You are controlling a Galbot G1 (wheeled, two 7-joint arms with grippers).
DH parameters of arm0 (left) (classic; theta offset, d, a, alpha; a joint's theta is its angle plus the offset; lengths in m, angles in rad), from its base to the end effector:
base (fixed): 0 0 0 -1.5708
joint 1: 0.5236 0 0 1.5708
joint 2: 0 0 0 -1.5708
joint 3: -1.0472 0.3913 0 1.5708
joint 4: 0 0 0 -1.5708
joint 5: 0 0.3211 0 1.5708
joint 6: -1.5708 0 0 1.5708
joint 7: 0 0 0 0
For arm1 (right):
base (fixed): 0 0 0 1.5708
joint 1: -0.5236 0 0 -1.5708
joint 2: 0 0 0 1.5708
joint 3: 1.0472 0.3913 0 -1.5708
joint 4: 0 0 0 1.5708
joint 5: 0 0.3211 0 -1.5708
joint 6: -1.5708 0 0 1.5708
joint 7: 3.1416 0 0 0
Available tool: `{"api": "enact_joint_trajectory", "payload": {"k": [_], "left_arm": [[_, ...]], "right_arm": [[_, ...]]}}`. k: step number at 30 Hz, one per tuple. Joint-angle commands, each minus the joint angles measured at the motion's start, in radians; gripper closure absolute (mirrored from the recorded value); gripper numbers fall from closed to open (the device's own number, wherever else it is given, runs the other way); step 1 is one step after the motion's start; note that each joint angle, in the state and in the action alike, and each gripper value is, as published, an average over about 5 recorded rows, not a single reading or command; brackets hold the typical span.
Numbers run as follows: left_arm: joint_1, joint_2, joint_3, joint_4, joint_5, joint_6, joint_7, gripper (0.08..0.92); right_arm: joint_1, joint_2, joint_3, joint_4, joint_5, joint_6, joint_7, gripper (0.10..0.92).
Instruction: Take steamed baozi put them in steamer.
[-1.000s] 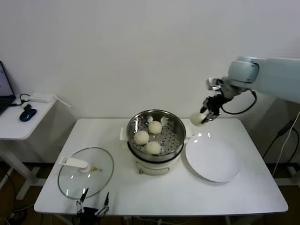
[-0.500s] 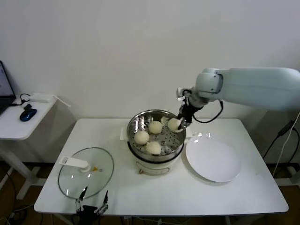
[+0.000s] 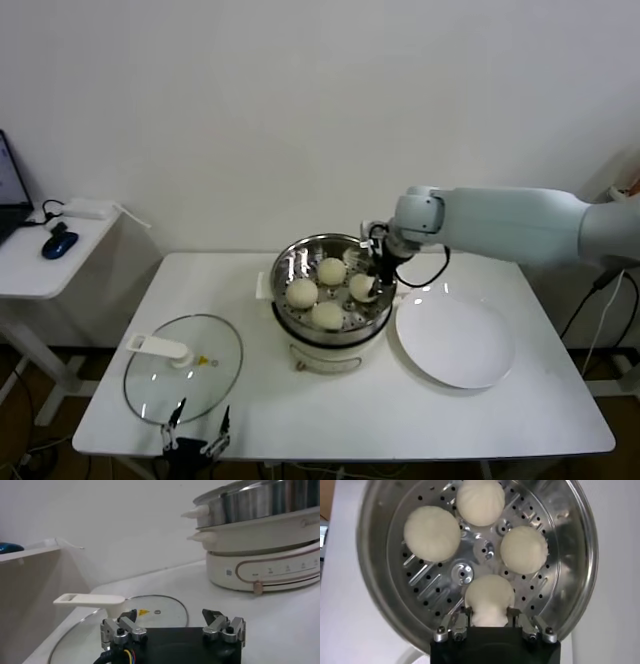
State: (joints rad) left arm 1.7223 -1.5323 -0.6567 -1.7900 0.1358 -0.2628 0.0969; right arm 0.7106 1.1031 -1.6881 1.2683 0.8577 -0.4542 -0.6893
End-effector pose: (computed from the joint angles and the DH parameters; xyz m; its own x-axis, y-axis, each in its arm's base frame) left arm 0.0427 0.0539 -0.4437 -0.9769 0.0294 0.2115 0.0755 0.9740 0.2134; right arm 0.5700 -0.0002 -0.0787 -0.2307 -0.1888 0.9545 -0.9728 0.0227 -0.2306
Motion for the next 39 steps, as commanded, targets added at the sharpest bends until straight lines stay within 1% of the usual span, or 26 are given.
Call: {"api": "enact_joint_trajectory", "payload": {"k": [1, 4, 5, 9, 12, 14, 15, 18, 20, 24, 26, 29, 32, 34, 37, 39], "left_arm": [[-0.002, -0.003, 0.001, -0.003, -0.001, 0.000, 0.000, 0.177], [0.000, -0.002, 0.001, -0.007, -0.001, 0.004, 0.001, 0.177], [0.002, -0.001, 0.001, -0.009, -0.001, 0.005, 0.002, 0.177], [0.007, 0.005, 0.001, -0.017, -0.001, 0.012, 0.005, 0.177], [0.011, 0.007, 0.000, -0.025, -0.003, 0.014, 0.007, 0.177], [0.014, 0.010, -0.001, -0.027, -0.005, 0.013, 0.007, 0.177], [0.015, 0.012, -0.001, -0.028, -0.007, 0.012, 0.007, 0.177], [0.015, 0.014, -0.001, -0.026, -0.011, 0.007, 0.004, 0.177], [0.014, 0.015, 0.000, -0.027, -0.014, 0.006, 0.003, 0.177], [0.004, 0.015, 0.006, -0.024, -0.012, 0.006, 0.003, 0.177], [-0.001, 0.014, 0.010, -0.024, -0.009, 0.006, 0.003, 0.177], [-0.003, 0.012, 0.016, -0.028, -0.004, 0.006, 0.004, 0.177], [-0.001, 0.010, 0.017, -0.030, 0.005, 0.007, 0.006, 0.177], [0.001, 0.009, 0.016, -0.032, 0.009, 0.006, 0.006, 0.177], [0.007, 0.007, 0.015, -0.034, 0.013, 0.004, 0.005, 0.177], [0.011, 0.005, 0.016, -0.034, 0.015, 0.002, 0.004, 0.177]], "right_arm": [[-0.023, 0.012, 0.054, -0.051, 0.018, 0.001, 0.034, 0.499], [0.077, 0.002, 0.014, -0.025, 0.081, 0.013, -0.016, 0.429], [0.119, -0.006, -0.010, -0.012, 0.099, 0.019, -0.045, 0.394], [0.265, -0.052, -0.103, 0.041, 0.126, 0.058, -0.153, 0.282], [0.348, -0.105, -0.129, 0.066, 0.144, 0.071, -0.172, 0.222], [0.372, -0.158, -0.119, 0.074, 0.165, 0.072, -0.122, 0.208], [0.369, -0.193, -0.103, 0.084, 0.178, 0.075, -0.063, 0.205], [0.287, -0.338, 0.010, 0.156, 0.212, 0.098, 0.199, 0.203], [0.160, -0.470, 0.158, 0.242, 0.194, 0.114, 0.360, 0.203], [-0.225, -0.700, 0.545, 0.412, 0.094, 0.140, 0.587, 0.202], [-0.530, -0.779, 0.833, 0.491, 0.045, 0.163, 0.682, 0.203], [-1.093, -0.826, 1.377, 0.599, -0.009, 0.194, 0.766, 0.203], [-1.605, -0.762, 1.868, 0.688, -0.065, 0.235, 0.816, 0.203], [-1.856, -0.667, 2.093, 0.721, -0.150, 0.273, 0.821, 0.203], [-2.097, -0.492, 2.282, 0.736, -0.283, 0.347, 0.785, 0.203], [-2.198, -0.370, 2.351, 0.732, -0.341, 0.403, 0.751, 0.203]]}}
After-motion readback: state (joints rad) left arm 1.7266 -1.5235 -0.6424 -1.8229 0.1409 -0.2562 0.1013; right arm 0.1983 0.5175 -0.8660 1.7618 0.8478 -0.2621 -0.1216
